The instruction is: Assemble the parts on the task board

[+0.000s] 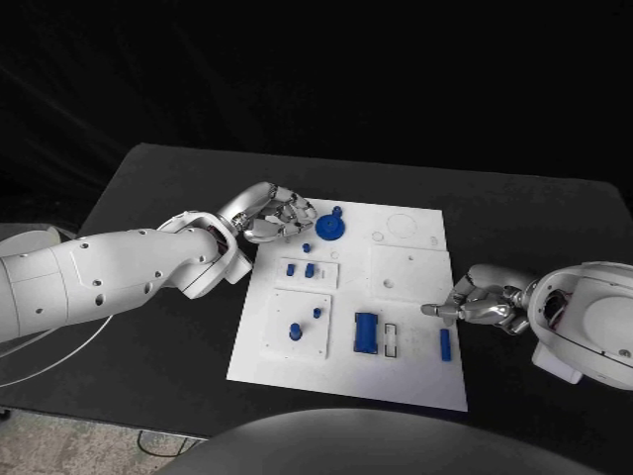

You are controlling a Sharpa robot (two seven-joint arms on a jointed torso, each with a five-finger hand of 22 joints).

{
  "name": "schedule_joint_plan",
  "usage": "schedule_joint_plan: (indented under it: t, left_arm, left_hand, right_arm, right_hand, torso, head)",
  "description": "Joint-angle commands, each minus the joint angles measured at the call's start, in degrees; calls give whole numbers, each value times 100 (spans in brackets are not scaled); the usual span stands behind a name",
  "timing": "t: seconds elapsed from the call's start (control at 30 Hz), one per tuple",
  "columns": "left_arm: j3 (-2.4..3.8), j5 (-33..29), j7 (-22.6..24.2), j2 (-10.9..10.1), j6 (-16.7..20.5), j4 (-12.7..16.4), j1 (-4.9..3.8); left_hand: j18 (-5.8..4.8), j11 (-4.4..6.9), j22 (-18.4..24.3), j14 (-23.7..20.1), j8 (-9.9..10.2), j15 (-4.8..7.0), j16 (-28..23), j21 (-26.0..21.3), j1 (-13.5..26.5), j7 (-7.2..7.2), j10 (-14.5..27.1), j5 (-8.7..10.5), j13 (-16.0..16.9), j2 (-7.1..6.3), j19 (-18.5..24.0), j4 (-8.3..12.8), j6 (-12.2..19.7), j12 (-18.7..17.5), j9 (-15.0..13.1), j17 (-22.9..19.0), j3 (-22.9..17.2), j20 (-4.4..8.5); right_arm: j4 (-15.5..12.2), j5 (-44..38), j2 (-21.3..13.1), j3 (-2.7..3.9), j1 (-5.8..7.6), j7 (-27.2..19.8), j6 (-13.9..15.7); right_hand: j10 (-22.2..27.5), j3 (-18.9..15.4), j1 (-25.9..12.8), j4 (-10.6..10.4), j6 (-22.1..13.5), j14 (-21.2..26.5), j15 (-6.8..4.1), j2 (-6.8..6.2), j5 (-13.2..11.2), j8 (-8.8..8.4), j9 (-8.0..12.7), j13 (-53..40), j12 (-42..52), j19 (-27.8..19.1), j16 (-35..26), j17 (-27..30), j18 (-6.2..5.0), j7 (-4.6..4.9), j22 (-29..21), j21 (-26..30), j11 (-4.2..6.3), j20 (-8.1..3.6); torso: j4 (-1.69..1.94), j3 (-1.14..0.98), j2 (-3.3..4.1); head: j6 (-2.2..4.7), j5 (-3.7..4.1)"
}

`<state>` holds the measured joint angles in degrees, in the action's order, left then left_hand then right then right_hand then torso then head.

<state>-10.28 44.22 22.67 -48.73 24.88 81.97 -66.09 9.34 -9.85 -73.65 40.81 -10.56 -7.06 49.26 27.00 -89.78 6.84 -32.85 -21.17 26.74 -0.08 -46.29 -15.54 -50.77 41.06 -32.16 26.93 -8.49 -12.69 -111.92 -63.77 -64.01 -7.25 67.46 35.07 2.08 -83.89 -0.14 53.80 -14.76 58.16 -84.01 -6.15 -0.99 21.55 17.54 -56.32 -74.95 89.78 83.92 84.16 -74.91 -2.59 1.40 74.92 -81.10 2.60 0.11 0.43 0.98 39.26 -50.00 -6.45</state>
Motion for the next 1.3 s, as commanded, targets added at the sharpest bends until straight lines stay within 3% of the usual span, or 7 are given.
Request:
schedule_joint_plan:
  t: [0.03, 0.17, 0.3, 0.5, 0.83, 1.0, 1.3]
  left_arm:
    - [2, -27, 36, 8, -43, 9, 4]
    - [2, -27, 36, 1, -43, 13, 4]
    - [2, -28, 28, -15, -44, 19, 4]
    - [2, -29, 23, -21, -47, 21, 4]
    - [1, -29, 12, -13, -62, 14, 5]
    - [1, -29, 7, -12, -71, 13, 5]
    - [1, -29, 3, -16, -86, 14, 6]
  left_hand:
    - [68, -29, -5, 33, -24, -9, 21, 24, -56, 2, 8, -30, -5, 8, -28, 5, 22, 36, -10, -6, -41, -16]
    - [68, -29, -5, 33, -24, -9, 21, 24, -56, 2, 8, -30, -5, 8, -28, 5, 22, 36, -10, -6, -41, -16]
    - [68, -29, -5, 33, -24, -9, 21, 24, -56, 2, 8, -30, -5, 8, -28, 5, 22, 36, -10, -6, -41, -16]
    - [68, -29, -5, 33, -24, -9, 21, 24, -56, 2, 8, -30, -5, 8, -28, 5, 22, 36, -10, -6, -41, -16]
    - [68, -29, -5, 33, -24, -9, 21, 24, -56, 2, 8, -30, -5, 8, -28, 5, 22, 36, -10, -6, -41, -16]
    - [68, -31, -15, 33, -30, -12, 25, 28, -61, 3, 3, -36, -12, 6, -27, 9, 21, 40, -13, -7, -42, -18]
    - [68, -32, -21, 33, -33, -12, 26, 30, -70, 3, 0, -42, -16, 10, -27, 15, 21, 42, -14, -8, -47, -18]
  right_arm:
    - [13, -465, -16, -4, -52, 124, -336]
    - [11, -718, -35, -8, -142, 141, -303]
    - [15, -912, -32, -11, -231, 155, -285]
    - [6, -1148, -25, -12, -314, 172, -262]
    - [-2, -1455, 11, -14, -432, 193, -328]
    - [18, -1639, 64, -14, -527, 207, -417]
    - [34, -1936, 155, -15, -685, 212, -507]
  right_hand:
    - [-611, 0, 77, 20, 31, -397, -50, 26, 176, 54, 2, -1505, 22, 306, 47, -283, 56, -27, 1242, -53, 18, -29]
    - [-611, -2, 149, 32, 55, -406, -70, 36, 446, 89, -15, -1505, 22, 326, 72, -324, 67, -40, 1258, -106, 28, -46]
    - [-611, 0, 187, 44, 58, -405, -76, 38, 519, 102, -23, -1505, 22, 329, 72, -319, 69, -45, 1260, -116, 32, -52]
    - [-611, 24, 278, 90, 80, -402, -87, 48, 577, 129, -37, -1505, 22, 326, 69, -309, 68, -57, 1258, -112, 39, -62]
    - [-611, 78, 479, 222, 93, -396, -105, 34, 571, 151, -47, -1505, 22, 324, 63, -291, 67, -71, 1257, -113, 52, -79]
    - [-611, 186, 658, 344, 63, -389, -110, 39, 331, 120, -15, -1505, 22, 317, 49, -258, 64, -73, 1252, -101, 55, -87]
    - [-611, 342, 793, 466, -40, -377, -95, -6, 454, -29, 115, -1505, 22, 299, 23, -202, 56, -32, 1240, -63, 26, -80]
  torso:
    - [8, -2, -3]
    - [10, -4, -3]
    - [-6, 3, -1]
    - [4, 2, -4]
    - [2, 4, -4]
    - [5, 5, -7]
    - [4, 2, -8]
  head:
    - [0, 33]
    - [0, 34]
    - [0, 32]
    - [0, 53]
    - [0, 61]
    - [0, 66]
    - [0, 48]
